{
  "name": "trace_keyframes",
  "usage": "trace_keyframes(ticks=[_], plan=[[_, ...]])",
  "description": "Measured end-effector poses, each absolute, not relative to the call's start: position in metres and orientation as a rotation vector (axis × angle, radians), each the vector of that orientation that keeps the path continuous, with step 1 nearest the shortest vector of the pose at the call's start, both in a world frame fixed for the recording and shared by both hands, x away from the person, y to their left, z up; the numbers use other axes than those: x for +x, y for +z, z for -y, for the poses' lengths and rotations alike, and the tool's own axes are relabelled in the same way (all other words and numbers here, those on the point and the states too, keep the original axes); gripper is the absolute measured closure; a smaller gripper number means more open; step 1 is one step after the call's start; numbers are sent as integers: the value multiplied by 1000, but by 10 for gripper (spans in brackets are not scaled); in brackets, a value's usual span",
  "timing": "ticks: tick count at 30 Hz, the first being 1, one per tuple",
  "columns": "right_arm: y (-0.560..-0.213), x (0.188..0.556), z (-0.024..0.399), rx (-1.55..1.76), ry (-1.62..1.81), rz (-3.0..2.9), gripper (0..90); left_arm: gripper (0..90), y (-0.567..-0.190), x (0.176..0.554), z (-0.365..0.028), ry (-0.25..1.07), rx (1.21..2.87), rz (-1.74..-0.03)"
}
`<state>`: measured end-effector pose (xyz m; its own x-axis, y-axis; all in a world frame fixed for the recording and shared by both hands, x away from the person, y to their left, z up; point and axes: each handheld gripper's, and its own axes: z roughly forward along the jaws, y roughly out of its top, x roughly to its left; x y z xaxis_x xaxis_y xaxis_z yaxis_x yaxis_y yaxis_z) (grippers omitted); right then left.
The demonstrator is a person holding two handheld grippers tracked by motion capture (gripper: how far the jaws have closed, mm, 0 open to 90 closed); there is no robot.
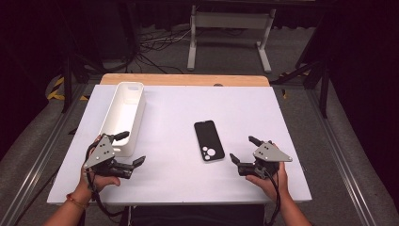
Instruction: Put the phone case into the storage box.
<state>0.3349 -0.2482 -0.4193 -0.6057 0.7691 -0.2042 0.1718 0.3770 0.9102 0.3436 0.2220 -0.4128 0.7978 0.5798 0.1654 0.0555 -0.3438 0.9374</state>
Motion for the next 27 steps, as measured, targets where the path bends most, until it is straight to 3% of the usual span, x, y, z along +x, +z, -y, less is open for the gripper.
trace_keyframes(ticks=[5, 10, 15, 16, 19, 20, 27], plan=[[-420, 337, 250, 833, 1217, -2014, 147, 54, -414, 342, -220, 582, 1871, -476], [-421, 340, 251, 847, 1222, -2040, 289, 74, -414, 341, -220, 579, 1879, -476], [-420, 354, 251, 909, 1193, -2068, 569, 84, -414, 341, -220, 588, 1883, -476], [-420, 354, 251, 909, 1193, -2068, 569, 84, -415, 340, -219, 578, 1880, -478], [-422, 373, 247, 974, 1167, -2097, 822, 84, -415, 340, -218, 577, 1899, -465], [-422, 378, 246, 988, 1171, -2109, 860, 84, -416, 341, -217, 576, 1895, -464], [-423, 415, 223, 992, 1092, -2194, 900, 85, -416, 339, -217, 575, 1907, -459]])
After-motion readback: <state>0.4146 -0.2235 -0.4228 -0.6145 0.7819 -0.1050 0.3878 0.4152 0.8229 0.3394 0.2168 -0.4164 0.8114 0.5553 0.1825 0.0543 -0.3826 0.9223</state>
